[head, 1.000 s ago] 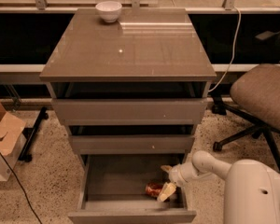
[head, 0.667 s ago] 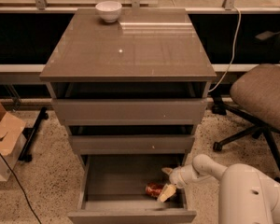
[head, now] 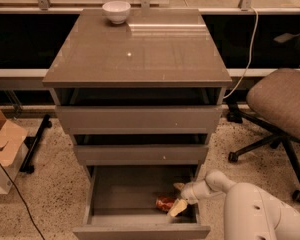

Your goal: Pick coke can from bottom drawer and place on counter

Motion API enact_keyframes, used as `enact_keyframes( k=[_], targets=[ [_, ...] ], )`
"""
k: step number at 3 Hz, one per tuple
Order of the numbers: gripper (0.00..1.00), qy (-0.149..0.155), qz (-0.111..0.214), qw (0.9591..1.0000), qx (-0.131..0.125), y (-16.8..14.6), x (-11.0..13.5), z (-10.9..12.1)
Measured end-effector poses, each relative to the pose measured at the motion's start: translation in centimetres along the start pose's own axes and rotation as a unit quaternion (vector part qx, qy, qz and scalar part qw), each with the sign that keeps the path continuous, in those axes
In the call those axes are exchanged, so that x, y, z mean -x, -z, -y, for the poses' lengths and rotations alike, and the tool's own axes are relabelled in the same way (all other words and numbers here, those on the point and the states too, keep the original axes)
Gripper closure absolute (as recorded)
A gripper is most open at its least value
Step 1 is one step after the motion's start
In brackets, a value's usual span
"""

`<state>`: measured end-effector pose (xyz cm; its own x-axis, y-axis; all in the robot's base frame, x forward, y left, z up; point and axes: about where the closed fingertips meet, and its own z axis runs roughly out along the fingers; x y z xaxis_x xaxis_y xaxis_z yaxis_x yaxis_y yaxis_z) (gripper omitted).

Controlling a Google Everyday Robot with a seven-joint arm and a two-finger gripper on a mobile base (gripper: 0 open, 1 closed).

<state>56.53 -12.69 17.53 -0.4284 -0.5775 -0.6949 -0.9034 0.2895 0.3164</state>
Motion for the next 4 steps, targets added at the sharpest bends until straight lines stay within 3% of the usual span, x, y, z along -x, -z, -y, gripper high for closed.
enact_keyframes(
  k=[2, 3, 4],
  targets=[
    [0.02, -0.020, -0.012, 0.9995, 0.020, -2.7, -2.0, 0.5],
    [0.24, -0.027, -0.014, 0.9993, 0.023, -3.2, -2.4, 0.5],
    [0.55, -0.028, -0.009, 0.9994, 0.017, -2.8, -2.5, 0.3]
  ],
)
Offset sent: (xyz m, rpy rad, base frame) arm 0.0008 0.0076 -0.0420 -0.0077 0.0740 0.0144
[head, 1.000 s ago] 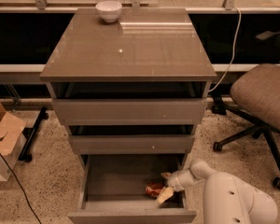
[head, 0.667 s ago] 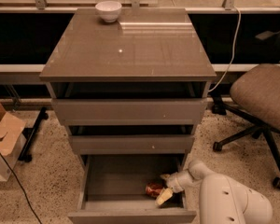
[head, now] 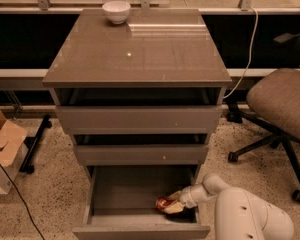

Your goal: Pick coke can from bottom drawer and place on counter

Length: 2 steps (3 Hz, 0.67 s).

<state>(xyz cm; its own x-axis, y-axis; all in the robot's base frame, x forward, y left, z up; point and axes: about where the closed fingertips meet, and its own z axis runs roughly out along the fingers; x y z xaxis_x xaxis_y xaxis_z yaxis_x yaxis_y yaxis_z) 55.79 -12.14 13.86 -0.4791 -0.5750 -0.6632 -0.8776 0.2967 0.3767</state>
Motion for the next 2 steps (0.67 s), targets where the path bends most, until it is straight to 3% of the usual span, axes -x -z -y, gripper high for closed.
enact_keyframes(
  k=[2],
  targets=[
    [0.99, 0.003, 0.011, 0.9999, 0.000, 0.62, 0.26, -0.46]
  ],
)
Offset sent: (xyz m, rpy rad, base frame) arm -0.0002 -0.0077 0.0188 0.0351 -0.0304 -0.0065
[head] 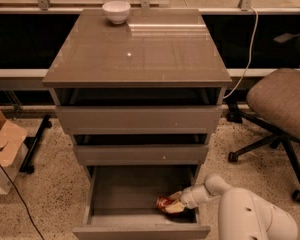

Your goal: Pick coke can from bottom drawer and place on counter

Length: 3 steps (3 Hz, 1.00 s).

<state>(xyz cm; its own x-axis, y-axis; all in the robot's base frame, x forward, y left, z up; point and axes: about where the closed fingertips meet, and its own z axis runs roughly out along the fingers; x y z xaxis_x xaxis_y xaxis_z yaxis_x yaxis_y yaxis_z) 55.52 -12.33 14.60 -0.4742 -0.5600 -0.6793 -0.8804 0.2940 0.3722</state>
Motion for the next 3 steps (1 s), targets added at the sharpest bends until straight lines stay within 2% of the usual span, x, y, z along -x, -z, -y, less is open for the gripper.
enact_keyframes(
  k=[1, 2, 3],
  targets=[
    [1.00, 0.047, 0.010, 0.9988, -0.005, 3.1, 2.3, -1.3],
    [1.00, 0.121, 0.007, 0.9924, -0.017, 8.2, 6.5, -4.3],
    [1.00, 0.193, -0.005, 0.9811, -0.016, 12.8, 11.1, -8.9]
  ],
)
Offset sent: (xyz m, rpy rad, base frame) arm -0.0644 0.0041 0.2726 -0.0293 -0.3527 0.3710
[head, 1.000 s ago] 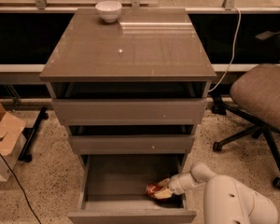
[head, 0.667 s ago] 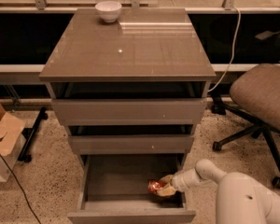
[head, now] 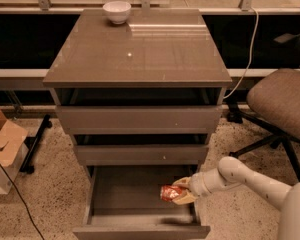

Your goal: Pick coke can from bottom drawer and place on counter

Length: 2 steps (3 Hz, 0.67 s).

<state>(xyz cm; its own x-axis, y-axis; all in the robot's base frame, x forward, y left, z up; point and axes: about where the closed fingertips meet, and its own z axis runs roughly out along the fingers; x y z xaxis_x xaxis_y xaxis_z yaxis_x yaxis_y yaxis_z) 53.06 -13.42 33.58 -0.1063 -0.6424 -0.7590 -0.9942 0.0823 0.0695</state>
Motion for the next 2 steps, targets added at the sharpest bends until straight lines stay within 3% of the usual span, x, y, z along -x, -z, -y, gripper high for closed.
enact_keyframes(
  k=[1, 2],
  targets=[
    [1.00, 0.072, 0.002, 0.9968, 0.033, 4.6, 7.0, -4.4],
    [1.00, 0.162, 0.025, 0.9852, 0.051, 12.6, 15.3, -7.3]
  ],
)
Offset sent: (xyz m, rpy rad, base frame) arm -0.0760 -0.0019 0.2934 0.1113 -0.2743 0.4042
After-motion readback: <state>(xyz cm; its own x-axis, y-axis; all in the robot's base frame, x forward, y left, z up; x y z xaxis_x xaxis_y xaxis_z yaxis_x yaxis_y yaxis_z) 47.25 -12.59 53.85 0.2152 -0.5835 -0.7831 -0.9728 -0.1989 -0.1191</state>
